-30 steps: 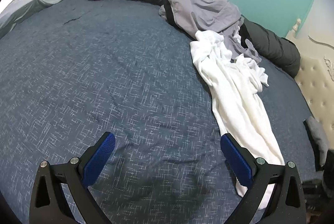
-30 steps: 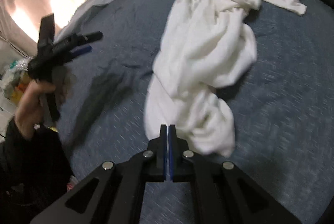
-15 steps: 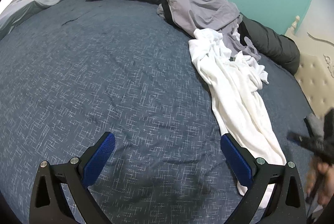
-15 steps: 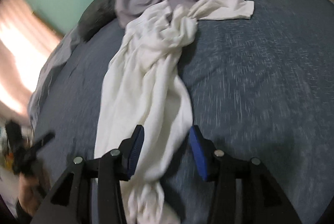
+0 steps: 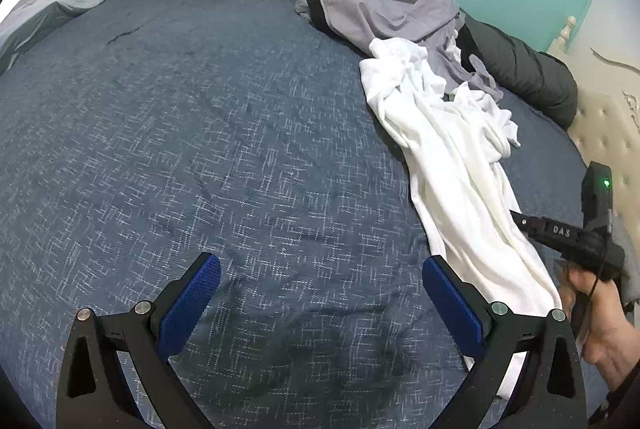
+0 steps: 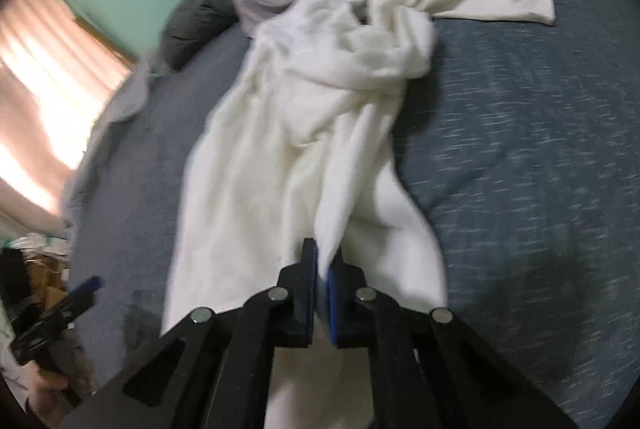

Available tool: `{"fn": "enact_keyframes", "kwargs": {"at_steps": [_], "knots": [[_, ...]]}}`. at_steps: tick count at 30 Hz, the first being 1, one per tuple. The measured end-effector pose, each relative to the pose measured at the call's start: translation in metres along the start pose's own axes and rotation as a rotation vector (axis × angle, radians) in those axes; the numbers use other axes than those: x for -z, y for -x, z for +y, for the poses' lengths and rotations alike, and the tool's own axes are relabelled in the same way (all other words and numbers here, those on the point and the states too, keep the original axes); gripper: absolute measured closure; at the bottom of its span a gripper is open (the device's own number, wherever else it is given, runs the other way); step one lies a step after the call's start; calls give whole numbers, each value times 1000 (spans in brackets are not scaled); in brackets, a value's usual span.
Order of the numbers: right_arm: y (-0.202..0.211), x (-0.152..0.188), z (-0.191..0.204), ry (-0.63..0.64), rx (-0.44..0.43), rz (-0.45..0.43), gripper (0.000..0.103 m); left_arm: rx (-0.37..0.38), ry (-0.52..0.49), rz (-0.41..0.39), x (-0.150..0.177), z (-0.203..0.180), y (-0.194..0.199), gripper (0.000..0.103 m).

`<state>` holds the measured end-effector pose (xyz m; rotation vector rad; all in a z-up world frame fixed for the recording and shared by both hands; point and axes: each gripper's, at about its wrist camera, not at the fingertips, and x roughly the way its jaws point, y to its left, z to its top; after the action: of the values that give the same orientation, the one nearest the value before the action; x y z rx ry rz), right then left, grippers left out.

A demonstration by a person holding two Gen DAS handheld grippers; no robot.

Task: Fold clothes

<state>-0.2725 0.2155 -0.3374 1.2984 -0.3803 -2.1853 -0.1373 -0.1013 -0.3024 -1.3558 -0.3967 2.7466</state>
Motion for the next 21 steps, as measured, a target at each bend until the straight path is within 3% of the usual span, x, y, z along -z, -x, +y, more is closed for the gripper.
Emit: {"fn": "enact_keyframes", "kwargs": {"at_steps": [5,9,16,21], "knots": [[33,35,16,0,-88,-24,100,2,-9,6,2,-5,-1,0],[57,65,18,4,-64,-30,100,5,-10,4,3,-8,1,0],[85,91,-22,-178,-47,-186,96,27,-31,10,5,-17,-2,0],[85,99,-25,-205,-71,-260,96,35,-48,6,5,-25,-2,0]]}}
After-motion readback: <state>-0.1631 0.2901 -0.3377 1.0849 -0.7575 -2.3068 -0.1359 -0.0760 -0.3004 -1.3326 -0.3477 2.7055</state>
